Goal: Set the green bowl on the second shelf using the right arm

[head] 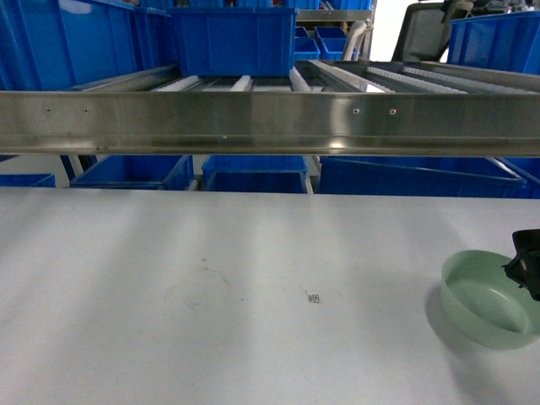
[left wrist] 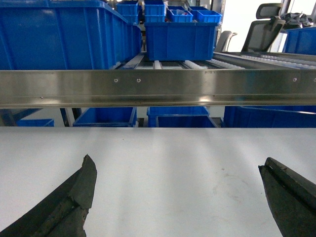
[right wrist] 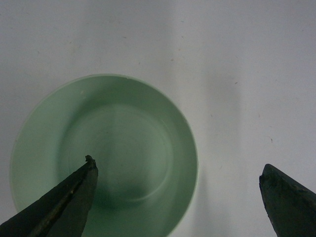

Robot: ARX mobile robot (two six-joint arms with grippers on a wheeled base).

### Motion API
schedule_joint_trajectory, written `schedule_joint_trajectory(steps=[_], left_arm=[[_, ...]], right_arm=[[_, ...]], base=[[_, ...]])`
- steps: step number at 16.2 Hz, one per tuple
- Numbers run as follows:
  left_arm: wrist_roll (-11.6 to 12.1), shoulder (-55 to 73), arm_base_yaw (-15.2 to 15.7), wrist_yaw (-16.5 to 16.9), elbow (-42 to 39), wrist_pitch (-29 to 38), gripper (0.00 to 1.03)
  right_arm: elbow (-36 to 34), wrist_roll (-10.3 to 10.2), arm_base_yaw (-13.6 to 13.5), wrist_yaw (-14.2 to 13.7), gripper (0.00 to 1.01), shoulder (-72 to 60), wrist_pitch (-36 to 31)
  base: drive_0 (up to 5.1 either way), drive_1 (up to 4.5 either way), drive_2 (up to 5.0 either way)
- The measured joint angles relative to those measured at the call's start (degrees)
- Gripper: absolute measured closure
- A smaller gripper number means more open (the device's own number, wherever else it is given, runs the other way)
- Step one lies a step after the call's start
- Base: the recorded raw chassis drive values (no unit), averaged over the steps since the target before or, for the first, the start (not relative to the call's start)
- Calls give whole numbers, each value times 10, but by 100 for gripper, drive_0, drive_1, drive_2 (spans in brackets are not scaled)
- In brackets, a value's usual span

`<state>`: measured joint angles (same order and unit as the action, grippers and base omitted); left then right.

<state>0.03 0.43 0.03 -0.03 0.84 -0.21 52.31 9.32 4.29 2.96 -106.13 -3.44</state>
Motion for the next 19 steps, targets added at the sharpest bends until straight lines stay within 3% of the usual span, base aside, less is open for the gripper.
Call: schedule_joint_trajectory(steps=[7,10,17,19], left_arm=[[0,0,0,0,0,0,5],[0,0,0,0,0,0,5],[0,0,0,0,0,0,5],[0,0,0,0,0,0,5]], right_arm=[[12,4,7,-12,3,-57,0],[11,-6,10,-12,5,-76,-8],[-6,-24,6,-15,81,-82,-26],[-8,-33,6,-3,99,-81,-32]], base=[[0,0,0],[0,0,0],[0,0,0],[0,0,0]])
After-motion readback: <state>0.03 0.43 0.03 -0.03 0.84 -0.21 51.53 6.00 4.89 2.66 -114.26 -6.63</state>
